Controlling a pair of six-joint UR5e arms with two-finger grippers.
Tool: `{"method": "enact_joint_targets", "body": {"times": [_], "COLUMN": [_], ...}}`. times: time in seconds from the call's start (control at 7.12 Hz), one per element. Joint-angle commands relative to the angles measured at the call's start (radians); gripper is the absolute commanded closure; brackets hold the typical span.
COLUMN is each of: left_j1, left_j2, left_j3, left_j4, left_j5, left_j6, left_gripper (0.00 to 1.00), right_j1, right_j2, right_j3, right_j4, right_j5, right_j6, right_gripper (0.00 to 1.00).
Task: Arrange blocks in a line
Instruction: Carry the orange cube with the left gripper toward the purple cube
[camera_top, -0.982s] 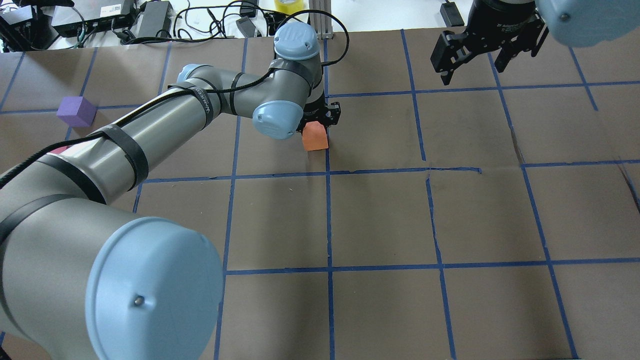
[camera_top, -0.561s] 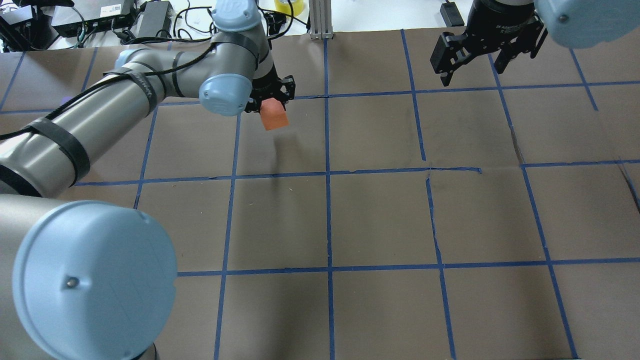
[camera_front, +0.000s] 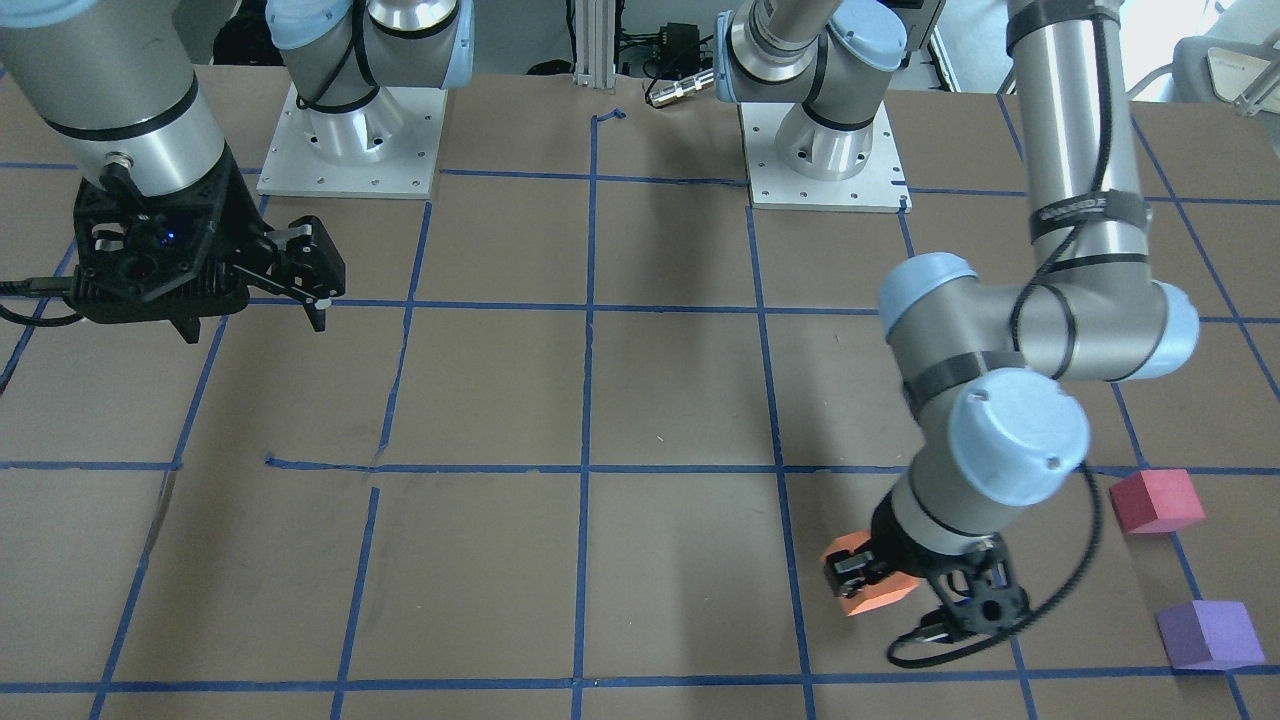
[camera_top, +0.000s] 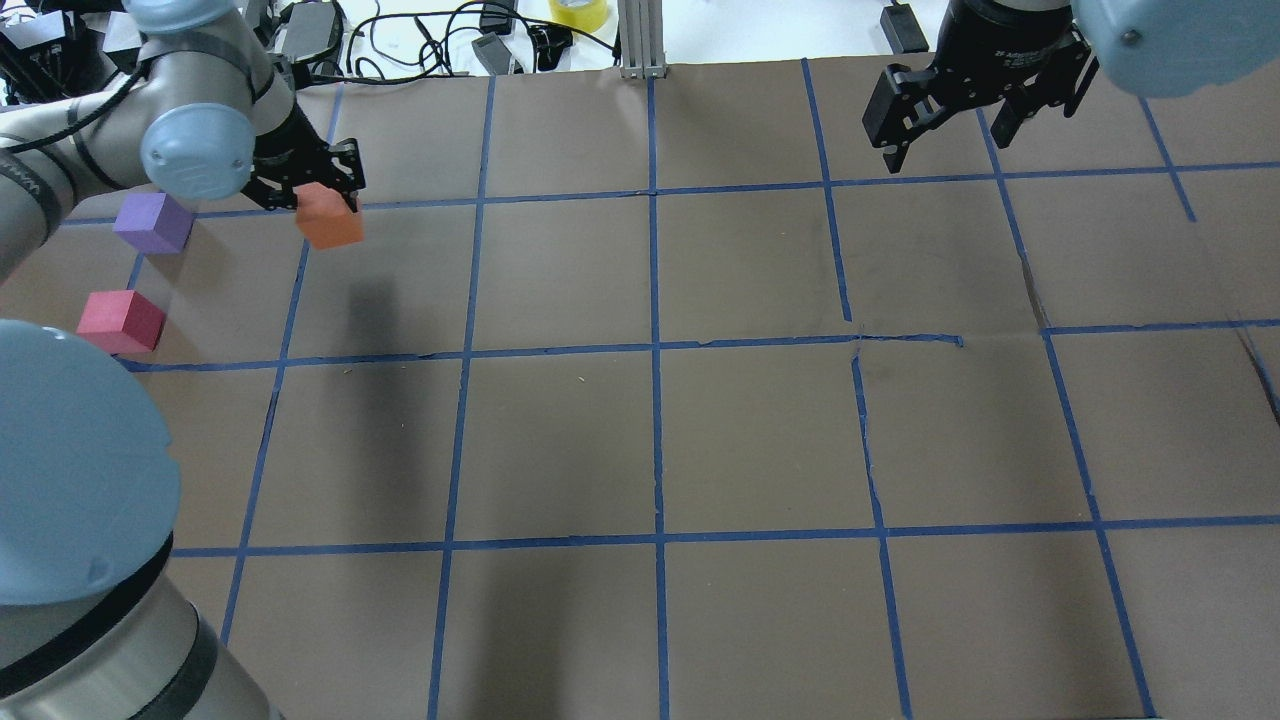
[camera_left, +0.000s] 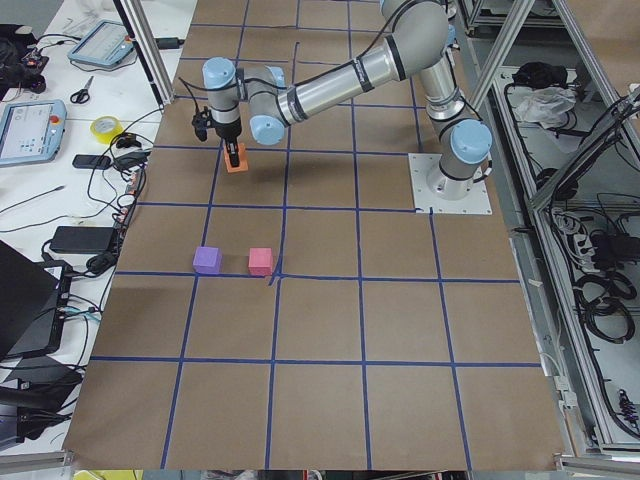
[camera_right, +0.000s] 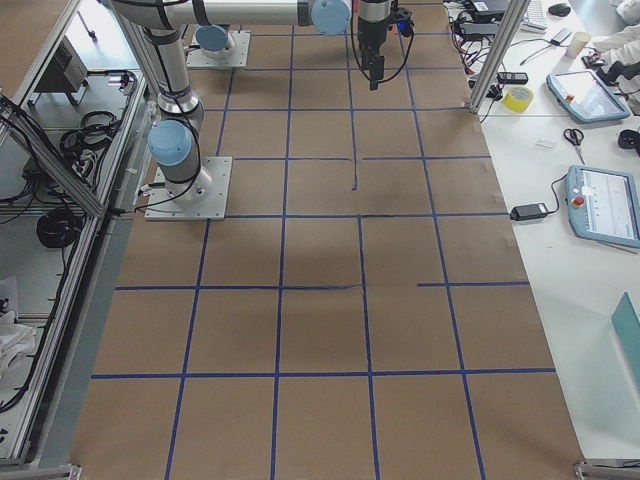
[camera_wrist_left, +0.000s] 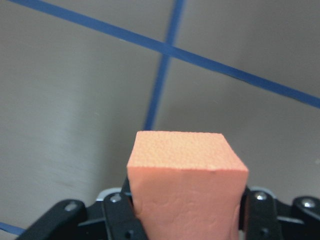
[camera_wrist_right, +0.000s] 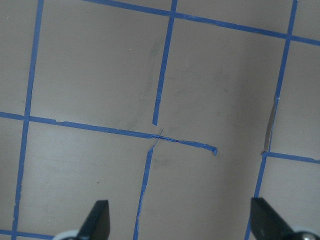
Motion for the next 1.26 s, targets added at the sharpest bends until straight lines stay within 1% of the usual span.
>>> {"method": "enact_joint_targets", "body": {"times": [0.0, 0.14, 0.42, 0.56, 0.7, 1.12], "left_j1": [0.162, 0.223, 0.254, 0.282, 0.305, 0.311], "left_j2": [-0.009, -0.029, -0.075, -0.095, -0.096, -0.132], "left_j3": [0.010, 0.042, 0.136, 0.159, 0.161, 0.208], "left_j4": [-0.016, -0.067, -0.065, -0.081, -0.101, -0.095], "left_j5": [-0.002, -0.009, -0.004, -0.003, -0.001, 0.001], "left_j6": [0.197, 0.207, 0.315, 0.320, 0.323, 0.346], "left_gripper": [1.00, 1.00, 1.00, 1.00, 1.00, 1.00], "right_j1": [0.000, -0.002, -0.005, -0.005, 0.000, 0.001], "right_j2": [0.001, -0.001, -0.004, -0.010, -0.010, -0.008], "right_j3": [0.006, 0.023, 0.025, 0.025, 0.023, 0.023], "right_j4": [0.001, -0.003, -0.006, -0.008, -0.005, -0.016], "right_j5": [0.001, 0.001, 0.003, 0.003, 0.001, 0.004], "right_j6": [0.002, 0.000, 0.000, 0.000, 0.000, 0.000], "right_gripper": [0.00, 0.00, 0.00, 0.00, 0.00, 0.00]}}
